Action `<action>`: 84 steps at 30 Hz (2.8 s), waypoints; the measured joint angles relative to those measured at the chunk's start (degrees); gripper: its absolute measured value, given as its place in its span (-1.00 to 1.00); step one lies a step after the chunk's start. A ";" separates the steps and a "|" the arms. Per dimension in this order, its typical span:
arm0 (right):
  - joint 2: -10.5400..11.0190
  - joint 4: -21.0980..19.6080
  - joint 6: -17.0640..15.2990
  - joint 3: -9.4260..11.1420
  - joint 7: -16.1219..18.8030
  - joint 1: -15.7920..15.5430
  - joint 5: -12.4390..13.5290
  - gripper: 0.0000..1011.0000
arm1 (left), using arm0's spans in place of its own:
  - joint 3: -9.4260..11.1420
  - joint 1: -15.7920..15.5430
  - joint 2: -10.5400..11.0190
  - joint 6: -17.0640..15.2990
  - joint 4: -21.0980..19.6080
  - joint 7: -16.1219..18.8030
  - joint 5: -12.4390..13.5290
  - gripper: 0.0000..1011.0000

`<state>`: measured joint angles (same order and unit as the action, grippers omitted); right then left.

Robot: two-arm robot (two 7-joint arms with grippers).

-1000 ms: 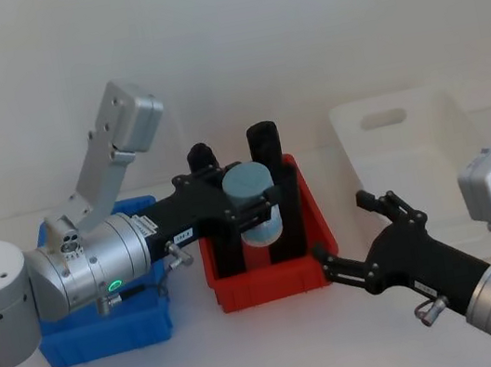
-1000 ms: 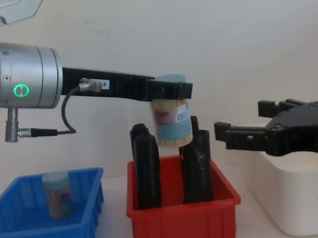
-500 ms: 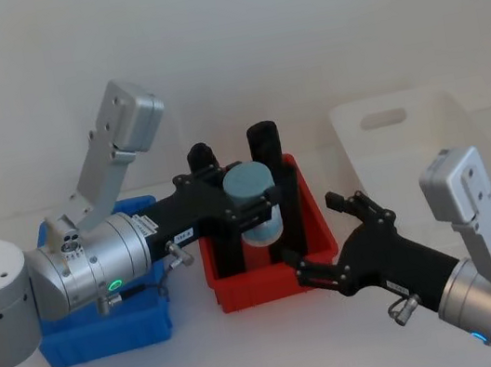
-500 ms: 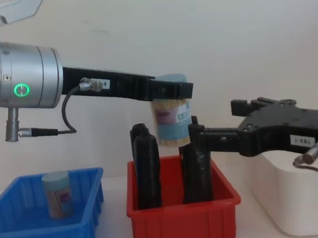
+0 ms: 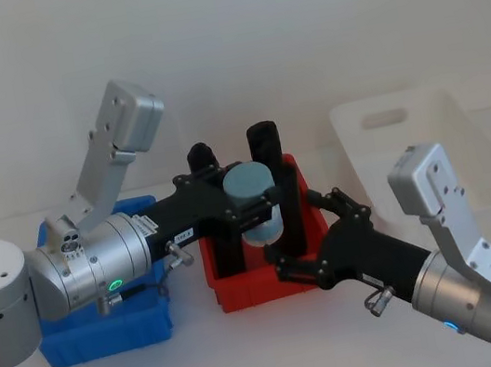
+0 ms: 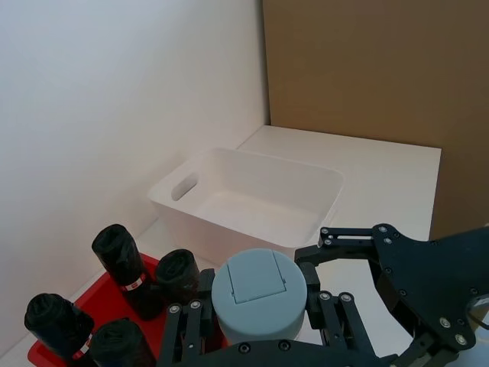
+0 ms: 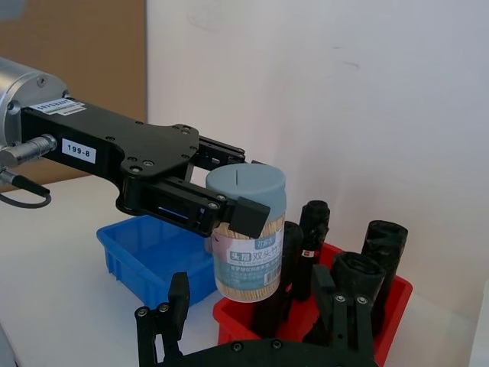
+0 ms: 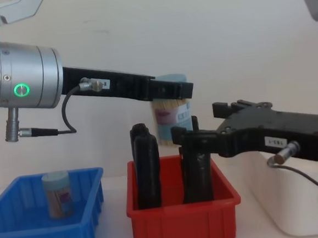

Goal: Pick the cotton swabs from the blue box and place them into the white box.

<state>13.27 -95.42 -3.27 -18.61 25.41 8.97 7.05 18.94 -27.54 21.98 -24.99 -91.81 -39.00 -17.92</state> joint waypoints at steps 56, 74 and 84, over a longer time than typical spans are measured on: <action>-5.64 12.46 3.50 -2.65 3.24 8.76 -2.97 0.32 | 0.00 0.01 0.01 0.01 0.00 0.02 0.00 0.99; -4.74 12.16 3.16 -2.16 1.25 8.29 -2.18 0.32 | -0.01 0.01 0.01 0.01 0.00 0.01 0.01 0.99; -2.95 10.10 2.64 -0.88 -2.20 6.73 -0.87 0.32 | -0.01 0.00 0.00 0.00 0.00 0.01 0.01 0.99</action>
<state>10.33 -85.31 -0.63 -19.48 23.21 15.70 6.17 18.93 -27.53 21.98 -24.99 -91.81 -39.00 -17.91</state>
